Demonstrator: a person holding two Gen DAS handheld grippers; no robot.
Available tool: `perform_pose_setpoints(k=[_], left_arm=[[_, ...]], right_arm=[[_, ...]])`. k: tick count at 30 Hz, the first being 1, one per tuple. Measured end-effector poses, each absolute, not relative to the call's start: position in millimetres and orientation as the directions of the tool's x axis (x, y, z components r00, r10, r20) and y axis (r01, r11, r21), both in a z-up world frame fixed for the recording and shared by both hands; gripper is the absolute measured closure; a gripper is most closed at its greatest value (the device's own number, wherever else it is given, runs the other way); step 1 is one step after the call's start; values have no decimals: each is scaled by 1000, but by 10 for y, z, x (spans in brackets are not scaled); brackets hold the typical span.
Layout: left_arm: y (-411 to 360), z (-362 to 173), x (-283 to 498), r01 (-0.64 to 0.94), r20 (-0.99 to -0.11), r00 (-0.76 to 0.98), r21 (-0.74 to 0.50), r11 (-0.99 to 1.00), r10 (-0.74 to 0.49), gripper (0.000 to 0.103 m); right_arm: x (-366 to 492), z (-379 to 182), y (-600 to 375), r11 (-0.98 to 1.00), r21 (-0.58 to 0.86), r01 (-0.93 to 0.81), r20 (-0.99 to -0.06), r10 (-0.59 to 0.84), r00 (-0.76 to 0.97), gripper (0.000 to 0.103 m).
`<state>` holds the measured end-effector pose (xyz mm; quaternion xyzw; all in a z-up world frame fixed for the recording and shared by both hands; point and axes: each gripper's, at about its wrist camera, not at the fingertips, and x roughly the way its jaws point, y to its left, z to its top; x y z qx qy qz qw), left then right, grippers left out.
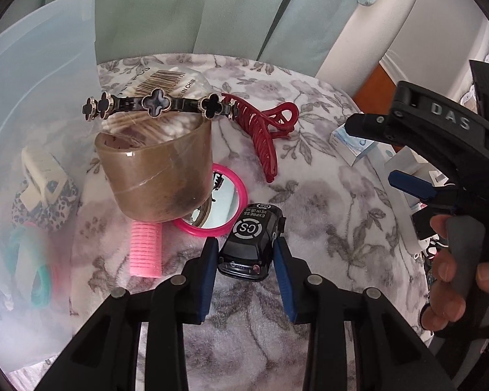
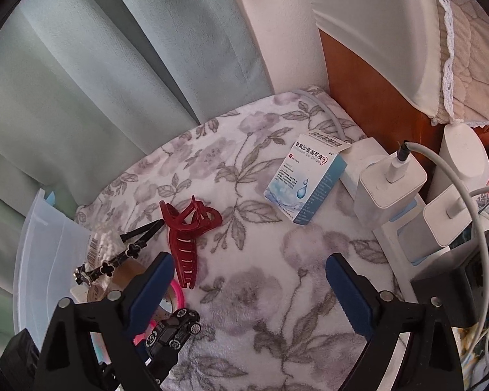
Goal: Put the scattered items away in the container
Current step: 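Grasp the black toy car with the left tool while the right tool grasps the blue-and-white medicine box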
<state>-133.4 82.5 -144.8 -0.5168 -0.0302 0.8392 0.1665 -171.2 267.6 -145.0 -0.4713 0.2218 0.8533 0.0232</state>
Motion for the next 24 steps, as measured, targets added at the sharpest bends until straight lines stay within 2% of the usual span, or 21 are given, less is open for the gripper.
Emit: perform_pose_setpoints(k=[4, 15, 24], left_arm=[[791, -1410, -1327, -255, -849, -420, -227, -940, 320, 68], [775, -1390, -1364, -259, -840, -420, -253, -932, 345, 69], [772, -1398, -1395, -266, -838, -415, -262, -928, 355, 69]], right_arm=[[-1833, -1561, 2735, -877, 373, -302, -825, -166, -540, 16], [-2152, -1827, 2974, -817, 380, -433, -848, -122, -516, 18], [-2322, -1965, 3068, -764, 399, -507, -854, -107, -510, 24]])
